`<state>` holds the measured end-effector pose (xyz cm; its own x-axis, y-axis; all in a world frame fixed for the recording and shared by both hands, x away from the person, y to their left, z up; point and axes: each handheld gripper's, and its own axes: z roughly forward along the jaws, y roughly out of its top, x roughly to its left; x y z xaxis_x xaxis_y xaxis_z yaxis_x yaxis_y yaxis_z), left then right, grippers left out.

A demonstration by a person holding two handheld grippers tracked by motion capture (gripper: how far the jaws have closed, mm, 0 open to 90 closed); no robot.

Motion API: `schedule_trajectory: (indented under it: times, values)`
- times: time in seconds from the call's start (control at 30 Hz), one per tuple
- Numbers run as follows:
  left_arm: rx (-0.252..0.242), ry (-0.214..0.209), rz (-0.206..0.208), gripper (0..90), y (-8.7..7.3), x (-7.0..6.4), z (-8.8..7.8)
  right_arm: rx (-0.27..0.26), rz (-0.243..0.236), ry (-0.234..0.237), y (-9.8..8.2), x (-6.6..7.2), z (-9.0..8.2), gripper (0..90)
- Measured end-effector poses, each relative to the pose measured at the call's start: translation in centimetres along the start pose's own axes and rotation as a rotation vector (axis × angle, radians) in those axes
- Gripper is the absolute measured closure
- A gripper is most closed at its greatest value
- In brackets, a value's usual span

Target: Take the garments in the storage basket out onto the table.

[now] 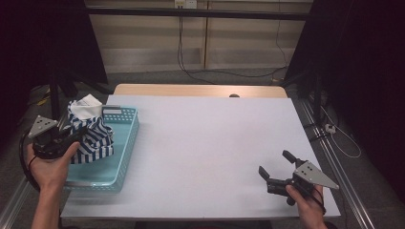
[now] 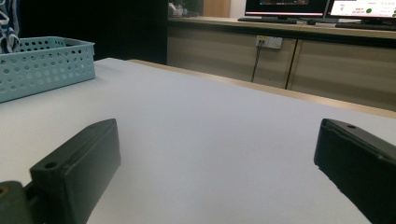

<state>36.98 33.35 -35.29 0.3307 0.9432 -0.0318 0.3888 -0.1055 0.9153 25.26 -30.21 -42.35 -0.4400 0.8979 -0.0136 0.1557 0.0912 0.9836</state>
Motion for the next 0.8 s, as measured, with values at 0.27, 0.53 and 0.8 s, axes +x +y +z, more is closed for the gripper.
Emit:
schedule_trajectory:
  times: [0.27, 0.53, 0.8]
  values:
    - [-0.067, -0.015, -0.034, 72.2, 0.0, 0.4, -0.8, -0.003, 0.0, 0.004, 0.0, 0.1, 0.0, 0.0]
    - [-0.129, 0.024, -0.023, 72.2, 0.6, -0.3, -1.4, -0.002, 0.003, 0.009, 0.0, 0.0, 0.1, 0.0]
    - [-0.207, 0.012, -0.012, 72.2, 1.0, -0.8, -2.4, -0.005, 0.002, 0.012, 0.0, 0.0, 0.1, 0.0]
